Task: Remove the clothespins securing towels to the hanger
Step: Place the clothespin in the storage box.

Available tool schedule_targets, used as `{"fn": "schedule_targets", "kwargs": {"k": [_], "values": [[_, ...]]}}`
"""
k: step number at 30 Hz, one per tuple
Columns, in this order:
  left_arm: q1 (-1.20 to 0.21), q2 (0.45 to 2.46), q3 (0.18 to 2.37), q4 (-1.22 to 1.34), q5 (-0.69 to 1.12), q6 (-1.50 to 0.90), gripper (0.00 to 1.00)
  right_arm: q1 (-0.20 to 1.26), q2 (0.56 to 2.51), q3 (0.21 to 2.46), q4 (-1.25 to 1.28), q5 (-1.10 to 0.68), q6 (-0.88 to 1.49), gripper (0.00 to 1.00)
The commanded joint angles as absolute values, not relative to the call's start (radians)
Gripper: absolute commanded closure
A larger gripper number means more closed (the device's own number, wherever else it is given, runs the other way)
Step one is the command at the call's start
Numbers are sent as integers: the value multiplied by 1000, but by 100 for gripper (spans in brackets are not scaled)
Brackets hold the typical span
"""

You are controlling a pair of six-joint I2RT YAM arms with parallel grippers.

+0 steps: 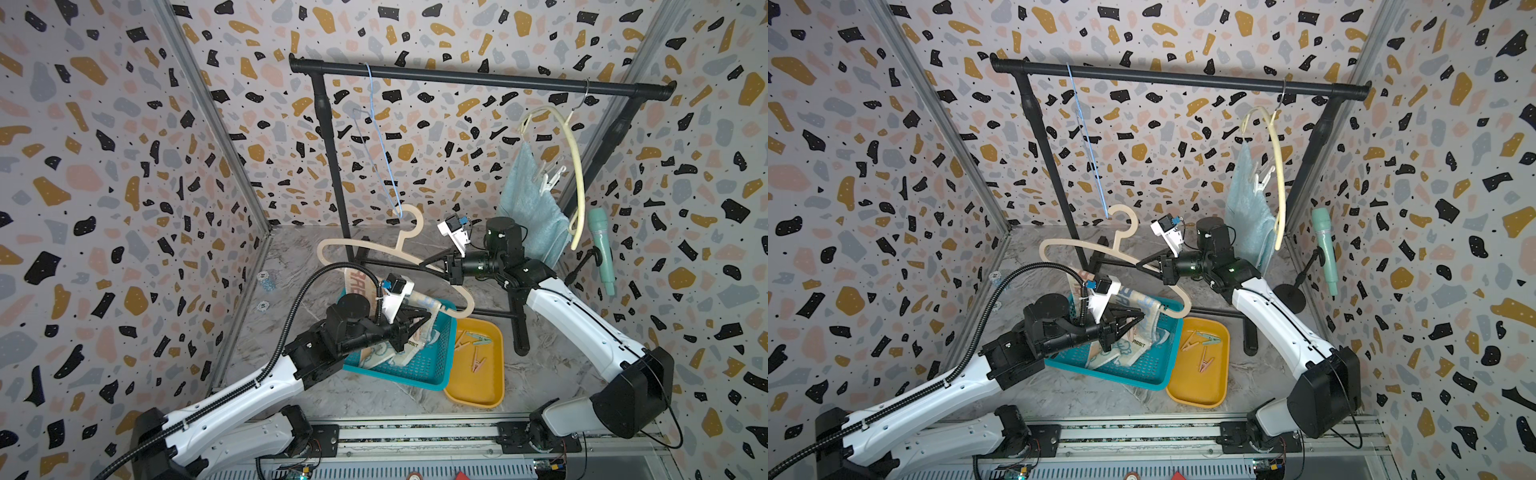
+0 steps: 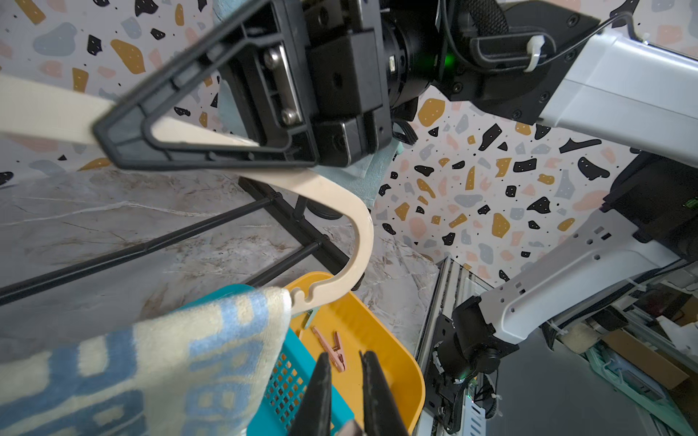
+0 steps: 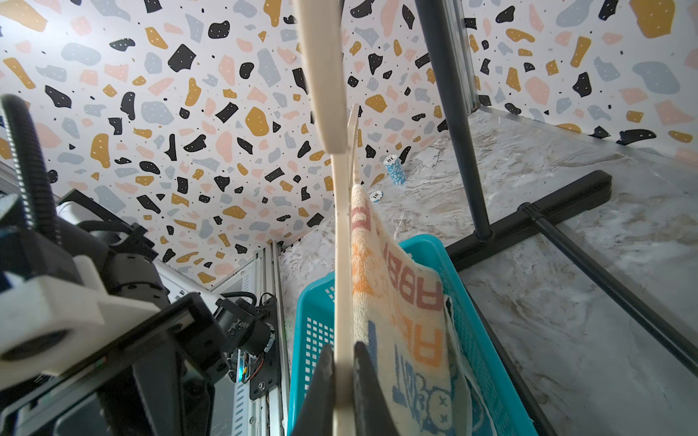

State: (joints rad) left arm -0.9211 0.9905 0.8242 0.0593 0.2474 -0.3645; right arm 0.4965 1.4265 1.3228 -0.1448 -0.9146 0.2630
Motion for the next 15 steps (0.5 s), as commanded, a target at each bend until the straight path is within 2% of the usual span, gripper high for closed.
{"fn": "schedule_targets", "kwargs": {"k": [1, 15], "values": [[-951, 1017, 813, 187, 214, -411, 100, 493, 1401, 1337, -86, -915, 279, 100], [-1048, 1129, 783, 327, 153, -470, 100, 489, 1435, 1364, -65, -894, 286, 100]]}}
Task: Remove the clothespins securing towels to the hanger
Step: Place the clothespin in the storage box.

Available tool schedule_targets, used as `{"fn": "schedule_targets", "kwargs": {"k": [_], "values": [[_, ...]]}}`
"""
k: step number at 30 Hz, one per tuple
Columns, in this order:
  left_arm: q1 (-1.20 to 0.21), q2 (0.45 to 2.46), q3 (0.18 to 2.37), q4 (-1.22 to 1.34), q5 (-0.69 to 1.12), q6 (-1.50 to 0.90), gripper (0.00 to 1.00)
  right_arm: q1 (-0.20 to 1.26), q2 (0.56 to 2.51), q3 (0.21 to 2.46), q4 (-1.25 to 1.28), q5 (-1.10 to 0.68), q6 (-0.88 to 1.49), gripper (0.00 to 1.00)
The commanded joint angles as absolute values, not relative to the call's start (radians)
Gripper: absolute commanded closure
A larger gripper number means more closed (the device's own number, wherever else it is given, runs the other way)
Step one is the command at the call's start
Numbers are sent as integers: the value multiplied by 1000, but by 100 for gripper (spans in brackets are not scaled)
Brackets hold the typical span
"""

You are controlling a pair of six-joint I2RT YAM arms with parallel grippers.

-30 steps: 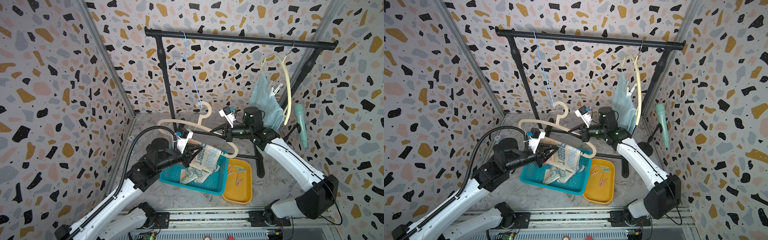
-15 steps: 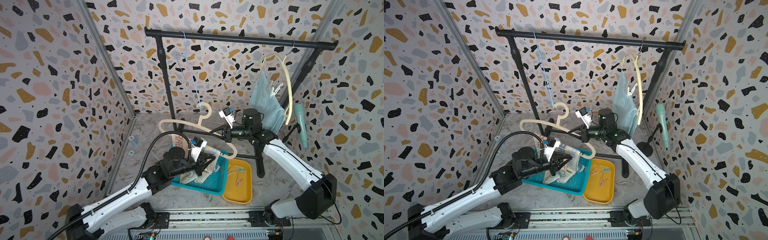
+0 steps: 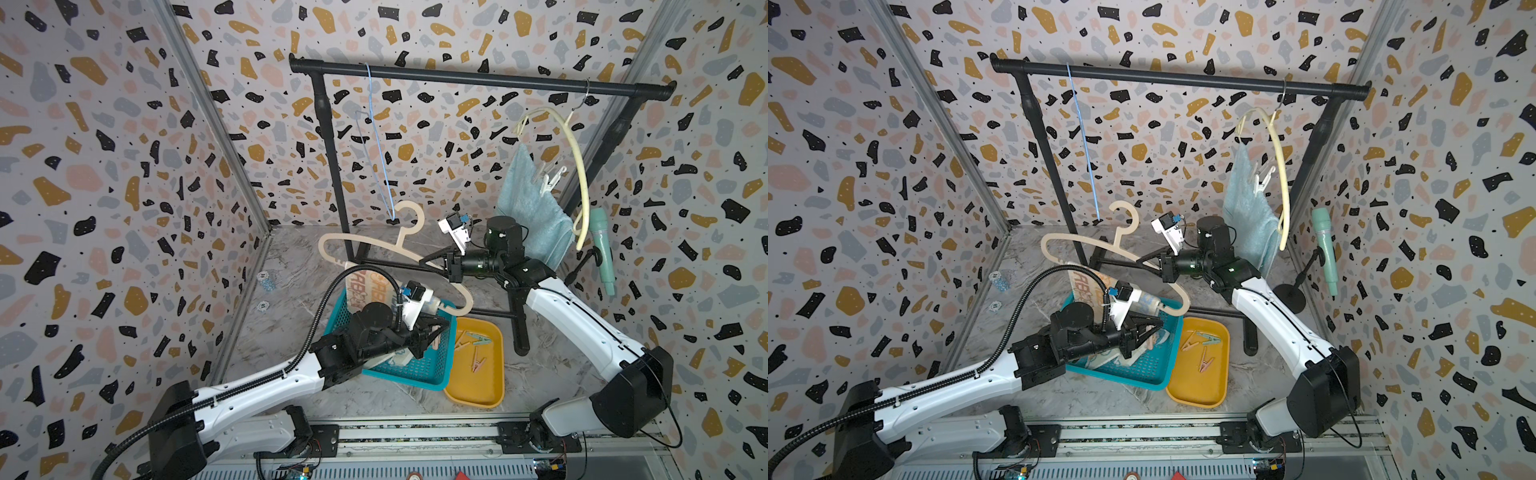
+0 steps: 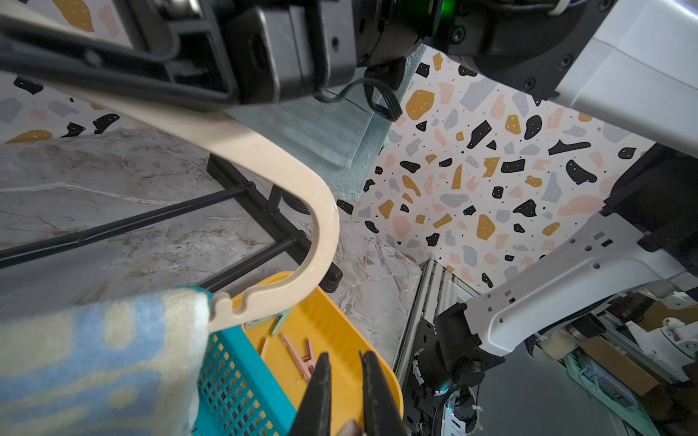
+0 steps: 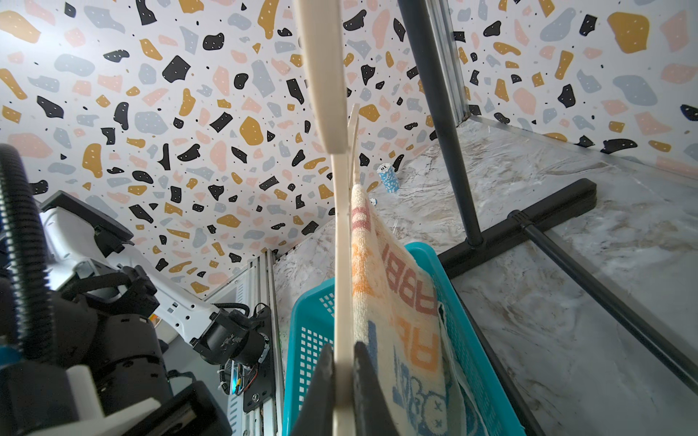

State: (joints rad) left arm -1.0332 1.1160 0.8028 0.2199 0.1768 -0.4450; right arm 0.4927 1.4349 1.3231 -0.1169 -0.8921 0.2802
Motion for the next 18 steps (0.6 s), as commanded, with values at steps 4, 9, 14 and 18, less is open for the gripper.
{"fn": "schedule_targets", "kwargs": {"k": [4, 9, 14, 18], "values": [[-1064, 1162, 765, 377, 132, -494, 100, 490, 1440, 1361, -56, -897, 291, 100], [-1072, 1190, 731, 459, 121, -536, 100, 485, 1442, 1353, -50, -891, 297, 100], [-1090, 1216, 694, 527, 95, -572, 100, 483, 1439, 1338, -28, -892, 305, 100], [-1115, 1246, 694, 543, 74, -577, 100, 481, 1441, 1338, -17, -894, 313, 100]]}}
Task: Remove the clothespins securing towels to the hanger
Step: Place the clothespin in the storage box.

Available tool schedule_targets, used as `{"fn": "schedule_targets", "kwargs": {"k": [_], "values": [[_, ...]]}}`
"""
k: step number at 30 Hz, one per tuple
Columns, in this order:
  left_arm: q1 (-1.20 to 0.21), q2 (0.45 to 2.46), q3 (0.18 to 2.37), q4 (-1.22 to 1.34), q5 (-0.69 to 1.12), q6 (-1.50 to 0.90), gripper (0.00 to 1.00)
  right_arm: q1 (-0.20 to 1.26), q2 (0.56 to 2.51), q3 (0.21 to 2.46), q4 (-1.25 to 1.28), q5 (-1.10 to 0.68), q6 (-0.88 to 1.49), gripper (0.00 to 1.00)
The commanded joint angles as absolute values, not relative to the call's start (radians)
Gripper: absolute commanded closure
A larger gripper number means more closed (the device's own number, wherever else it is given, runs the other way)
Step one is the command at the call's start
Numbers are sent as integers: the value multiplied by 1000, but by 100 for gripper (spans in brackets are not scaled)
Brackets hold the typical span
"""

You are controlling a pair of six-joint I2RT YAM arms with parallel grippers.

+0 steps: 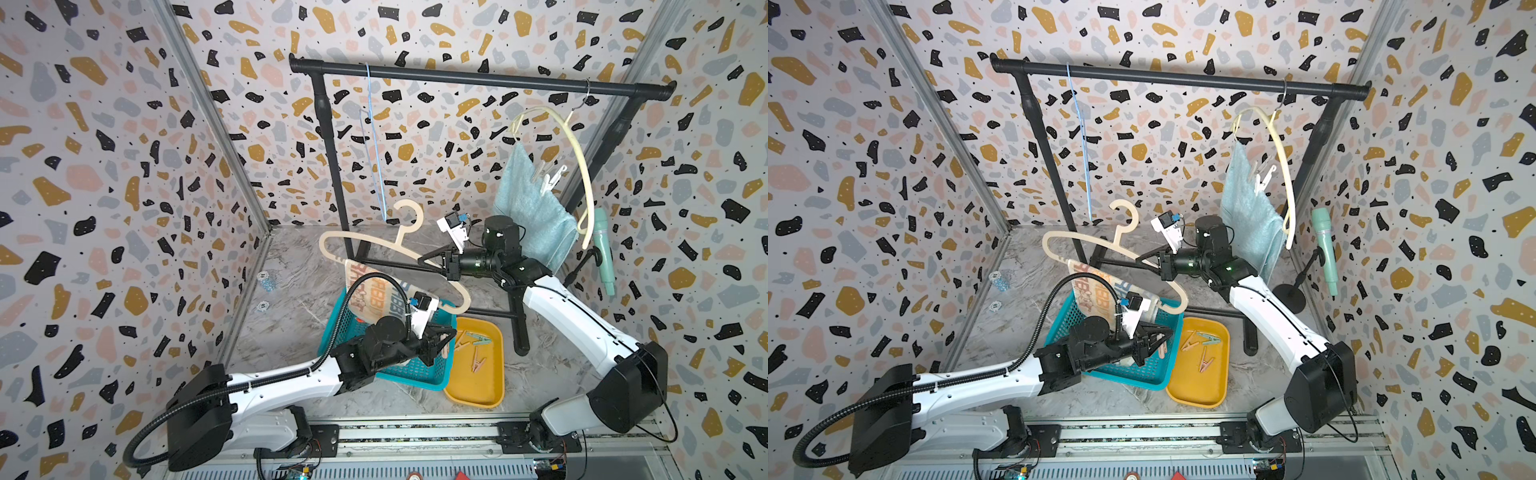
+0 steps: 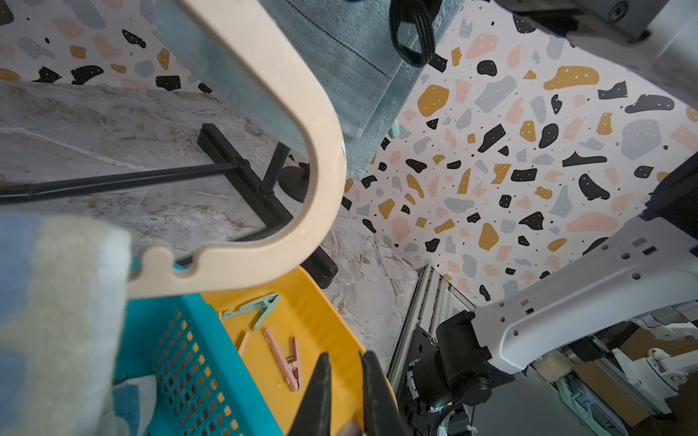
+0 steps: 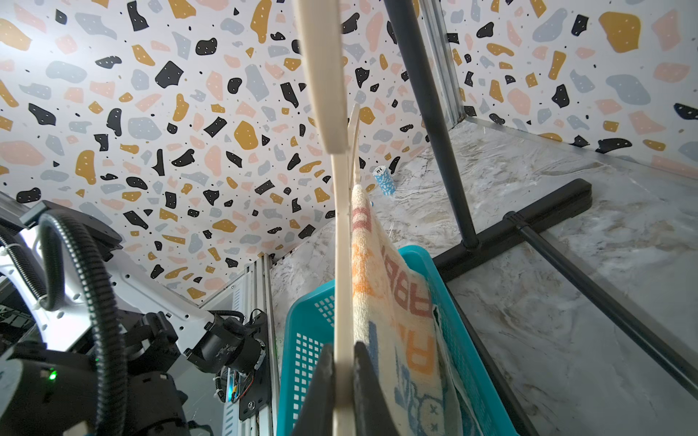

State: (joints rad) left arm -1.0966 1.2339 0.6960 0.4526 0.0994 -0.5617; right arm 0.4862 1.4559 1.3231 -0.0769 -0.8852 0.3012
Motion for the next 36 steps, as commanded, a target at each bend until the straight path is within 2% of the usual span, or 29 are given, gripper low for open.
{"fn": "schedule_targets", "kwargs": {"k": [1, 36], "values": [[-1122, 1255, 695, 547, 67, -577, 100, 482, 1443, 1339, -16, -897, 315, 100], [-1182, 1553, 801, 621, 63, -689, 100, 482, 1453, 1330, 9, -903, 328, 100]]}}
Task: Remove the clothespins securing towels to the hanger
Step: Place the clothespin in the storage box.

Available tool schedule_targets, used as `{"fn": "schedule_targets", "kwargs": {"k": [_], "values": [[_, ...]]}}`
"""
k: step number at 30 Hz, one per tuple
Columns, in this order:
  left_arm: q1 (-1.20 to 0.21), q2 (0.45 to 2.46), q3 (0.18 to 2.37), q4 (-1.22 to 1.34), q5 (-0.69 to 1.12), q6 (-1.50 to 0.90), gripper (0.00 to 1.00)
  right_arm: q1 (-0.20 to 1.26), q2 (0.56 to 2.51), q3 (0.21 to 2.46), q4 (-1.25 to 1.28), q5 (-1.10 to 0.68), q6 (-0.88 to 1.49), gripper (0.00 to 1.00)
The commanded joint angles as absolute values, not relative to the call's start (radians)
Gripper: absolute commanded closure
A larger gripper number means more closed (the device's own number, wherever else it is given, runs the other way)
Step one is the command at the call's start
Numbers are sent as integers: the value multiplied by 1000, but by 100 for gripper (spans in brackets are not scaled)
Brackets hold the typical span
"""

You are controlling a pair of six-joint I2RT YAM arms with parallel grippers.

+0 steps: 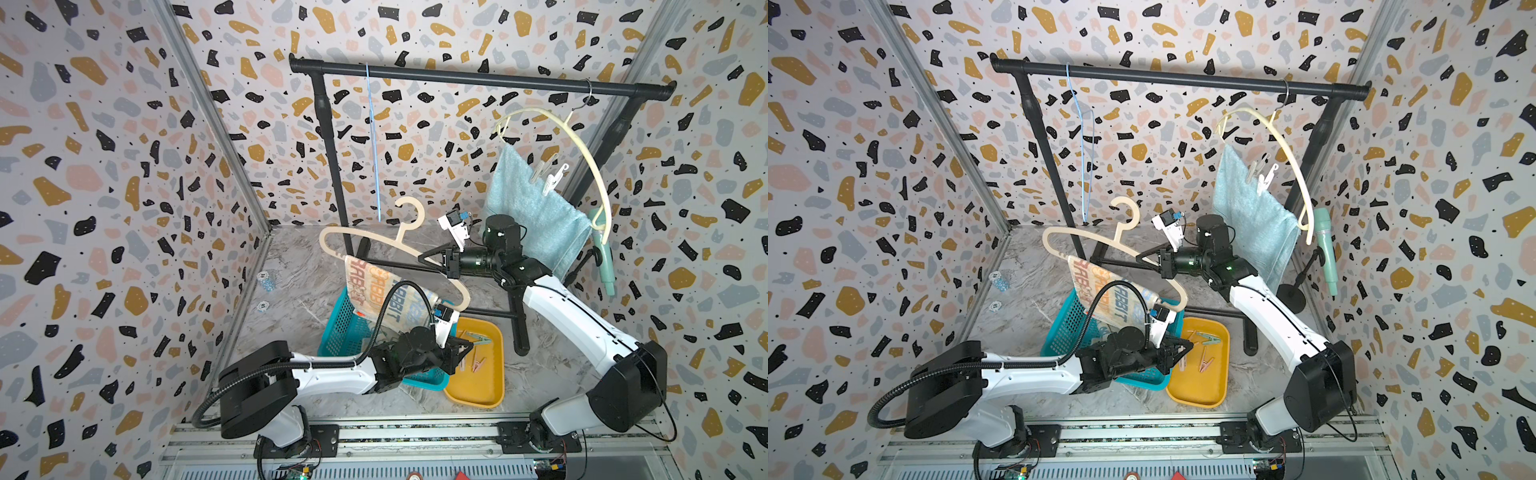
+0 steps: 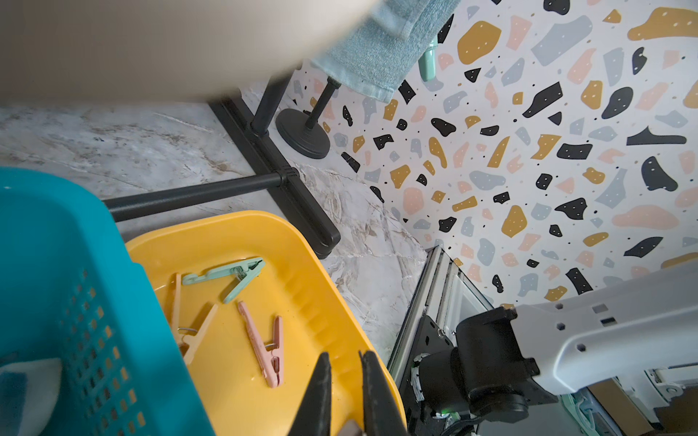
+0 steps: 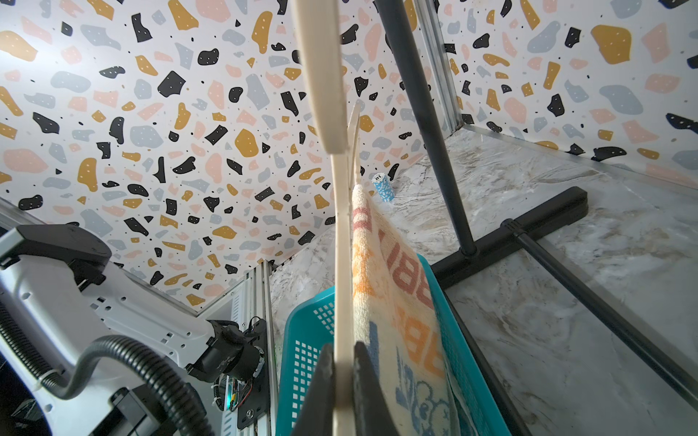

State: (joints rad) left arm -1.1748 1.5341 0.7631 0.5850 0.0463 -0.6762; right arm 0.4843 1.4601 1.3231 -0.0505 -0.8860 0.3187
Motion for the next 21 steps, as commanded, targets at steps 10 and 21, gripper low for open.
{"fn": "schedule_targets", "kwargs": {"k": [10, 21], "values": [[-1190, 1618, 832, 628, 77, -725, 98, 481, 1447, 1331, 12, -904, 333, 100], [-1192, 1639, 859, 617, 78, -731, 64, 480, 1447, 1335, 12, -908, 334, 100]]}}
